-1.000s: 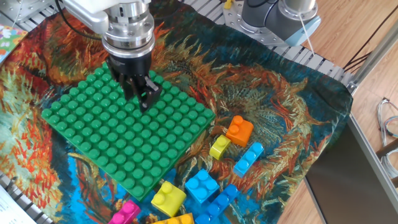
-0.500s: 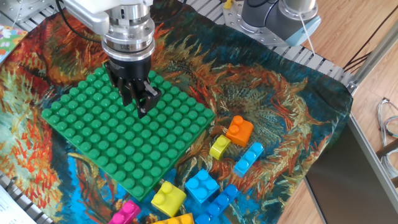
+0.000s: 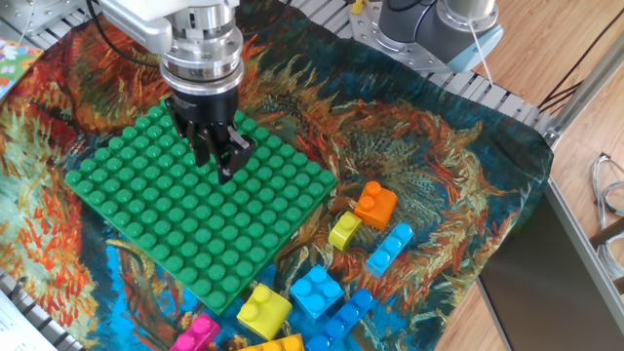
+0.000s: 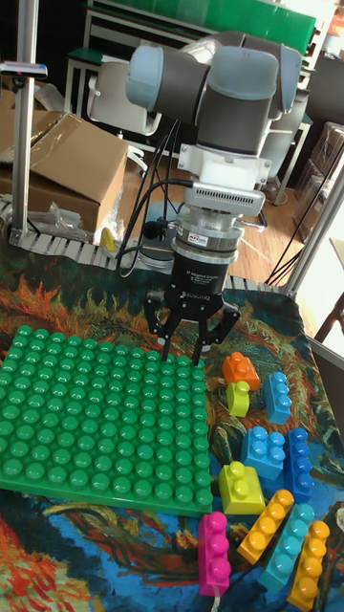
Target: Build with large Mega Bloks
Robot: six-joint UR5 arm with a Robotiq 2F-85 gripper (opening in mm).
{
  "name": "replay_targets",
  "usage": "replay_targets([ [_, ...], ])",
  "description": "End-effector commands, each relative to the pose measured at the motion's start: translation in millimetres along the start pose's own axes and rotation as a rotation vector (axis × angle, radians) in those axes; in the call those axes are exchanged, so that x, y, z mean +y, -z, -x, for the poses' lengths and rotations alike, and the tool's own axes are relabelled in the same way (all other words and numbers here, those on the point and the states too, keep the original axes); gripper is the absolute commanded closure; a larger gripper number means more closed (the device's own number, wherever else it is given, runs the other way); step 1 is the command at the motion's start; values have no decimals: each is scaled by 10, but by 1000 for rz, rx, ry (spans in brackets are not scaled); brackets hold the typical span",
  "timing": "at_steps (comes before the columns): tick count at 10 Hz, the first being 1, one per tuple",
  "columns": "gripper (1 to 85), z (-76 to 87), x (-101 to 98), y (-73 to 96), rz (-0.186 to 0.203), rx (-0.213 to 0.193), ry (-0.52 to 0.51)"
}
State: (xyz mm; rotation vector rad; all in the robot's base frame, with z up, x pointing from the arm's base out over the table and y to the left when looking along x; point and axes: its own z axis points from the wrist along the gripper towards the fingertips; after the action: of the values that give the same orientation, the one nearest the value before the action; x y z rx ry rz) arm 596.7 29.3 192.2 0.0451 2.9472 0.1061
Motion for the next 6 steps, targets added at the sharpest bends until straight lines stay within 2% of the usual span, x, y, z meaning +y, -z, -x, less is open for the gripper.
replay_targets([
  [1, 397, -28, 122, 73, 38, 8, 5],
  [6, 393, -41, 92, 83, 19, 17, 49],
])
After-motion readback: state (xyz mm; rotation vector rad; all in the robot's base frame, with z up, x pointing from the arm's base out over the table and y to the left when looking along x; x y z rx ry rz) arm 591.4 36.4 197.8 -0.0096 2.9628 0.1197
